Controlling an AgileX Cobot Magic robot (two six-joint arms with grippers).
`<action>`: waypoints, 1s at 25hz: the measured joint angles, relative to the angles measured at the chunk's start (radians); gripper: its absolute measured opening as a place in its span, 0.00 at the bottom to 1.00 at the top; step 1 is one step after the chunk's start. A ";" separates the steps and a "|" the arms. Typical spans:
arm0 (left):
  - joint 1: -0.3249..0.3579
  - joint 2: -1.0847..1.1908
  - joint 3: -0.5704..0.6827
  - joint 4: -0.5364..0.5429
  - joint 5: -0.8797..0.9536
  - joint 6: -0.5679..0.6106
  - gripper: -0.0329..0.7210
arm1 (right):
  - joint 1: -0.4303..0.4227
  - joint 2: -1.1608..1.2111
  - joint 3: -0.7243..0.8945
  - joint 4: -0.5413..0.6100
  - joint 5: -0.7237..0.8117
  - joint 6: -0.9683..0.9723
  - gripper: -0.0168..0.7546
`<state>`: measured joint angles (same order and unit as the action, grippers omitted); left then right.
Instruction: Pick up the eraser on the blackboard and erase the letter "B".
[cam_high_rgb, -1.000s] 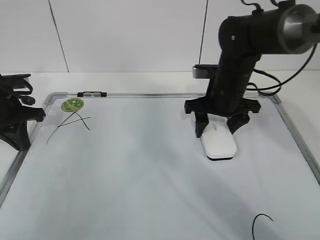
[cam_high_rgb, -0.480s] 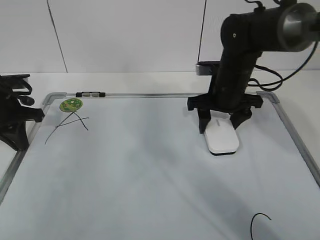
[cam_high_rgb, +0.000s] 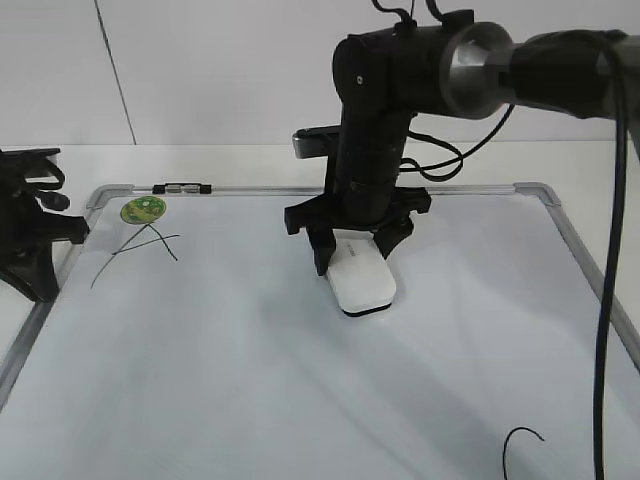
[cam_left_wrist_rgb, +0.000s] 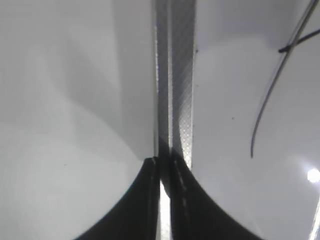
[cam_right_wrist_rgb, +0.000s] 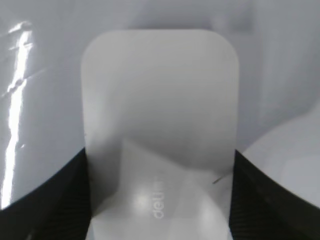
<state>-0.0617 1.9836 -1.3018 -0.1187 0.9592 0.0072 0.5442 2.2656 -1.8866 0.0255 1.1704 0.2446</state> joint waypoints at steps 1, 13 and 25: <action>0.000 0.000 0.000 0.000 0.000 0.000 0.06 | 0.000 0.002 -0.002 0.000 0.005 -0.002 0.71; 0.000 0.000 0.000 0.000 0.000 0.000 0.06 | -0.023 -0.010 0.003 0.005 0.028 -0.025 0.71; 0.000 0.000 0.000 0.000 0.000 0.000 0.06 | -0.184 -0.140 0.038 0.007 0.052 -0.059 0.71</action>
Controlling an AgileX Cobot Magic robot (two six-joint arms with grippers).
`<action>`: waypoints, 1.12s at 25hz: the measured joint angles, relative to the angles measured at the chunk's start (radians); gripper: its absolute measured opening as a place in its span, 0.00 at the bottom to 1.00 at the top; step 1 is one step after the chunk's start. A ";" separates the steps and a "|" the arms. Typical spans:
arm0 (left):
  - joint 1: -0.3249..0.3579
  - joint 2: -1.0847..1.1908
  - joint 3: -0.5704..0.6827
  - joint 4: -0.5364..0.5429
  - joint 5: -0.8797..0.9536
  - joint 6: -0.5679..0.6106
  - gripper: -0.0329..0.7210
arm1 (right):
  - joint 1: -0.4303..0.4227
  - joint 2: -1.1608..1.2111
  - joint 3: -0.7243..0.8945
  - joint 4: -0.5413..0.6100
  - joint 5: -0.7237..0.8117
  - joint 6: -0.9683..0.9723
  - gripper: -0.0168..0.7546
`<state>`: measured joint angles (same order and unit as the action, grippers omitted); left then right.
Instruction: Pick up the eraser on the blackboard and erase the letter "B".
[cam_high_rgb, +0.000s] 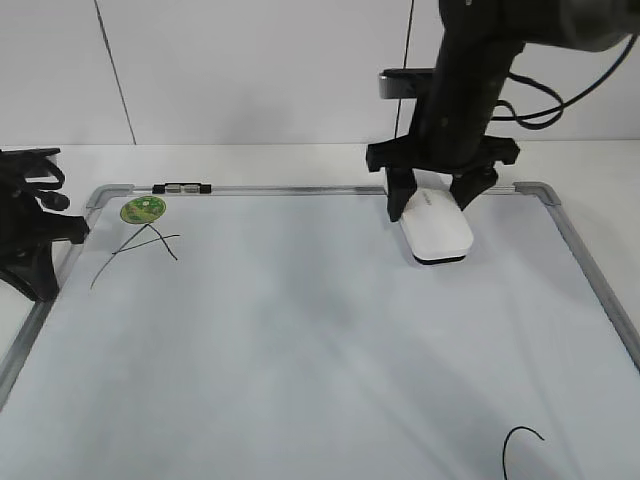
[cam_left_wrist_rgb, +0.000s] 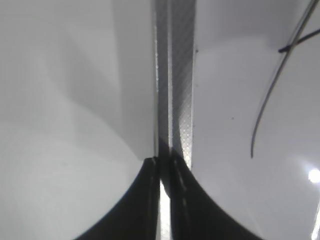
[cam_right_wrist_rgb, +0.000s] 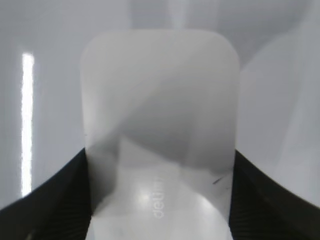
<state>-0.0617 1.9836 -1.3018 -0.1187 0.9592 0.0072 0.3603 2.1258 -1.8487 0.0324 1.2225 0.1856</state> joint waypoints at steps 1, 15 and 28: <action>0.000 0.000 0.000 0.000 0.000 0.000 0.06 | -0.013 -0.018 0.017 0.000 0.000 -0.001 0.71; 0.000 0.000 0.000 0.000 0.000 0.000 0.07 | -0.250 -0.201 0.364 0.002 0.000 -0.048 0.71; 0.000 0.000 0.000 0.000 0.000 0.000 0.07 | -0.299 -0.198 0.376 -0.002 -0.048 -0.145 0.71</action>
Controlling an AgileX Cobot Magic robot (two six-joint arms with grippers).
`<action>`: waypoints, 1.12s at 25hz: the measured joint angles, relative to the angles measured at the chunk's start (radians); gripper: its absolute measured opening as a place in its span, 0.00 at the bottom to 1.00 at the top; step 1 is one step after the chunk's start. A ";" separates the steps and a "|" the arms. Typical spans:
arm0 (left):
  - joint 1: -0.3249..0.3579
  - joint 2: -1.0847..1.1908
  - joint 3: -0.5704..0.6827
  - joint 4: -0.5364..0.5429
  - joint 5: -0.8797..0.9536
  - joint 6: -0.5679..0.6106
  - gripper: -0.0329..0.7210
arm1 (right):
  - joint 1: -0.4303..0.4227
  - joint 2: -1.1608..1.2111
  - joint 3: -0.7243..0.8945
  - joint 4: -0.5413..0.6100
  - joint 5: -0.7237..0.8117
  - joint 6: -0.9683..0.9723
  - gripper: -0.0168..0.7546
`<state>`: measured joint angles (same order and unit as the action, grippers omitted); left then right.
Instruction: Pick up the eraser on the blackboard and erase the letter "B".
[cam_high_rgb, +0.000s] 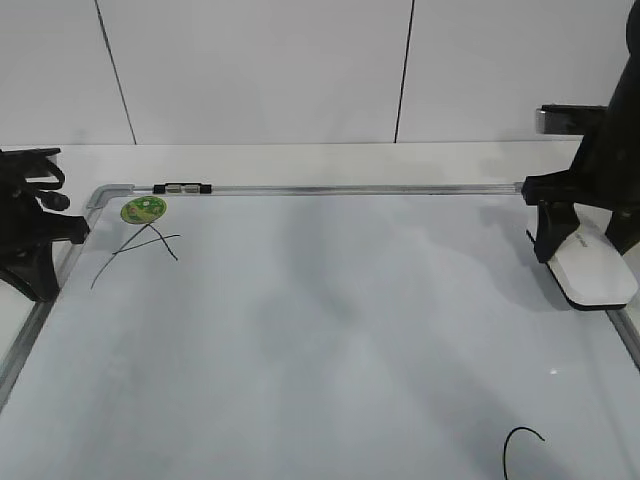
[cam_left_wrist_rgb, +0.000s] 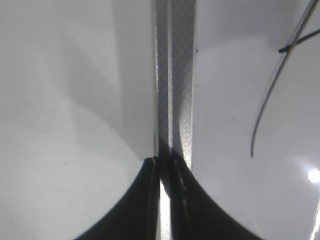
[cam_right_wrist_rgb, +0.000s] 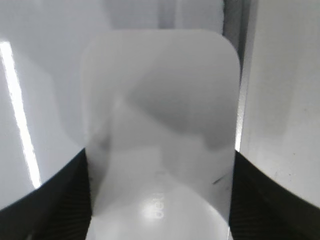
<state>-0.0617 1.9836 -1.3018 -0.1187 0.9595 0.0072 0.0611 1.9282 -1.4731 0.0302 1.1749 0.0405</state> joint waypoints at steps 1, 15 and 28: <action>0.000 0.000 0.000 0.000 0.000 0.000 0.07 | 0.000 0.005 0.000 0.000 -0.010 -0.002 0.71; 0.000 0.000 0.000 0.000 0.002 0.000 0.07 | -0.004 0.064 0.000 -0.019 -0.075 -0.019 0.71; 0.000 0.000 0.000 0.000 0.002 0.000 0.07 | -0.004 0.077 0.001 -0.021 -0.082 -0.022 0.71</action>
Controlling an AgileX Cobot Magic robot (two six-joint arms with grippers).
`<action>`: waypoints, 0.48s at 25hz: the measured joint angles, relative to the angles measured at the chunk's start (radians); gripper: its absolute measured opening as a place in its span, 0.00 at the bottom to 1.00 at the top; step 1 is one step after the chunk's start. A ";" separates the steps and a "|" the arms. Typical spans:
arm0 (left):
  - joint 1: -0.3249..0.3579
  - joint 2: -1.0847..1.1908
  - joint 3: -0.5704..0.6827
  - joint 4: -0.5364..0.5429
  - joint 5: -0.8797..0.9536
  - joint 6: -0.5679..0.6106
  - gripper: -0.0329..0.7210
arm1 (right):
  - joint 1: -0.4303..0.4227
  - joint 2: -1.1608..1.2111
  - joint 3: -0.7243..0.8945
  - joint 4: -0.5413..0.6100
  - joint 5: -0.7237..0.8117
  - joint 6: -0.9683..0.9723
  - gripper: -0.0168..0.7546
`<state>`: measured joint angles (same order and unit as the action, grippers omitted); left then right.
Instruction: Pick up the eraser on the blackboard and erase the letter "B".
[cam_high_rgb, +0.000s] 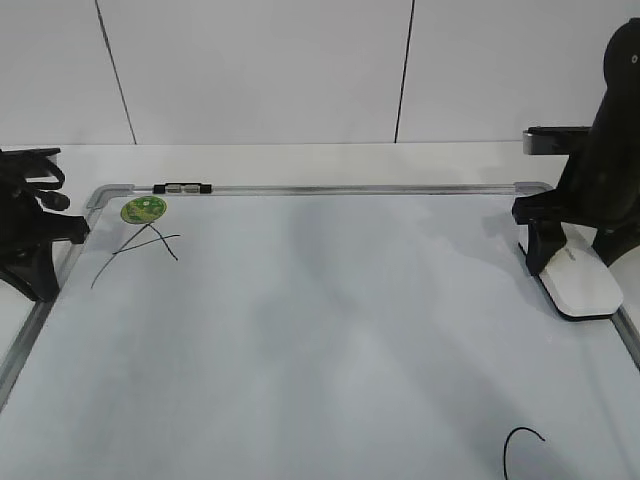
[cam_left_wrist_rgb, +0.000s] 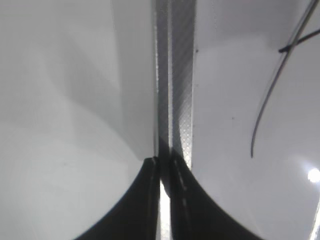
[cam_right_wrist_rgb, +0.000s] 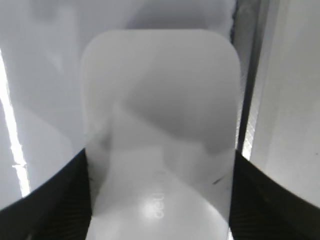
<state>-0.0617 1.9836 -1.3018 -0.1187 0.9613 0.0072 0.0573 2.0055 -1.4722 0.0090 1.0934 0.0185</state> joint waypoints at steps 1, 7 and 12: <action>0.000 0.000 0.000 0.000 0.000 0.000 0.07 | 0.000 0.002 0.000 0.000 0.000 0.000 0.71; 0.000 0.000 0.000 0.000 0.000 0.000 0.07 | 0.000 0.005 0.000 0.000 0.000 0.000 0.71; 0.000 0.000 0.000 0.000 0.000 0.000 0.07 | 0.000 0.005 0.000 0.000 0.001 0.000 0.71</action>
<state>-0.0617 1.9836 -1.3018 -0.1187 0.9613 0.0072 0.0573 2.0109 -1.4722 0.0090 1.0948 0.0185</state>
